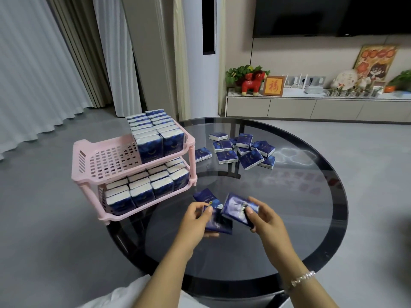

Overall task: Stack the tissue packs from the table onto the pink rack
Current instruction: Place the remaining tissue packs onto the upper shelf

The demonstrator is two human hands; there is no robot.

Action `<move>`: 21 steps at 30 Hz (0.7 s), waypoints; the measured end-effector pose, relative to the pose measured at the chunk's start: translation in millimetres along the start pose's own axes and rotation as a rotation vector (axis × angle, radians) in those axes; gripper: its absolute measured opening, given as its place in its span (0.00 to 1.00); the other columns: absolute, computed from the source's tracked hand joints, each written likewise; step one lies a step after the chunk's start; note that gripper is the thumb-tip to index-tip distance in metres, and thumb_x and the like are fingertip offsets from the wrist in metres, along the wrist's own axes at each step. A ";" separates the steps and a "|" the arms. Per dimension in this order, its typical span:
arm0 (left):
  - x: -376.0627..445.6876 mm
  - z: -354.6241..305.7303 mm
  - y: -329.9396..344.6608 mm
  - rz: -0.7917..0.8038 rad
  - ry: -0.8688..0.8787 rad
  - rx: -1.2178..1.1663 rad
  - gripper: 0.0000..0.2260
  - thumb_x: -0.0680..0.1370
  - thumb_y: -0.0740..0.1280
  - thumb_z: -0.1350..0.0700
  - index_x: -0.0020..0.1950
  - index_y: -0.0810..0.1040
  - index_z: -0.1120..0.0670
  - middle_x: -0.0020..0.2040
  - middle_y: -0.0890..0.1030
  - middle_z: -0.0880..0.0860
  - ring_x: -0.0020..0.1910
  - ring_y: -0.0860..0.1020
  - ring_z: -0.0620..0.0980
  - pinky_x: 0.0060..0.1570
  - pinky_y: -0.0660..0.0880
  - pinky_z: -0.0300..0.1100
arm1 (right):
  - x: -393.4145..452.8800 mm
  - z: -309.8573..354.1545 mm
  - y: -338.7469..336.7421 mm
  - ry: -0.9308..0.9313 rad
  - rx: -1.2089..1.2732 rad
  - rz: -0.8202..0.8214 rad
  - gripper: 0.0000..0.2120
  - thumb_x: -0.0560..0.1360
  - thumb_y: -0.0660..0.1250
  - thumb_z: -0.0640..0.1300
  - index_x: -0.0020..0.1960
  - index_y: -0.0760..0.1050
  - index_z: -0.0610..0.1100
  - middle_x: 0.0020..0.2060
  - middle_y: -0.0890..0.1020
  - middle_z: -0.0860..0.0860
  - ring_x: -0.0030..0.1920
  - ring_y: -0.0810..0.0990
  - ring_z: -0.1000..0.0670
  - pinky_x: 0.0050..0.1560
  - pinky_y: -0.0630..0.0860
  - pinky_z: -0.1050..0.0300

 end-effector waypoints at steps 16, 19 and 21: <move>-2.0 2.9 -52.8 -0.265 0.068 -0.123 0.17 0.78 0.66 0.59 0.66 0.70 0.55 0.58 0.78 0.54 0.47 0.80 0.48 0.36 0.76 0.38 | 36.1 -20.3 49.8 -0.003 -0.422 -0.019 0.20 0.74 0.68 0.51 0.63 0.76 0.43 0.57 0.81 0.47 0.55 0.79 0.51 0.56 0.74 0.58; 1.2 5.9 -65.6 -0.335 0.061 -0.129 0.19 0.78 0.66 0.57 0.69 0.70 0.55 0.62 0.77 0.55 0.54 0.78 0.51 0.38 0.74 0.38 | 45.6 -21.9 57.1 0.037 -0.652 -0.055 0.29 0.71 0.68 0.60 0.64 0.74 0.43 0.59 0.77 0.45 0.62 0.75 0.47 0.60 0.72 0.53; 2.3 7.3 -69.4 -0.363 0.055 -0.135 0.20 0.79 0.65 0.56 0.70 0.70 0.55 0.63 0.77 0.54 0.56 0.78 0.52 0.39 0.74 0.37 | 47.8 -19.5 66.2 0.052 -0.815 -0.042 0.30 0.70 0.66 0.64 0.65 0.74 0.46 0.61 0.75 0.46 0.64 0.71 0.45 0.60 0.70 0.52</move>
Point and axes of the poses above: each hand's wrist, its own x-axis towards the middle knuckle, its own y-axis out of the palm, z = x × y, the point moved 8 cm from there along x, towards the middle knuckle
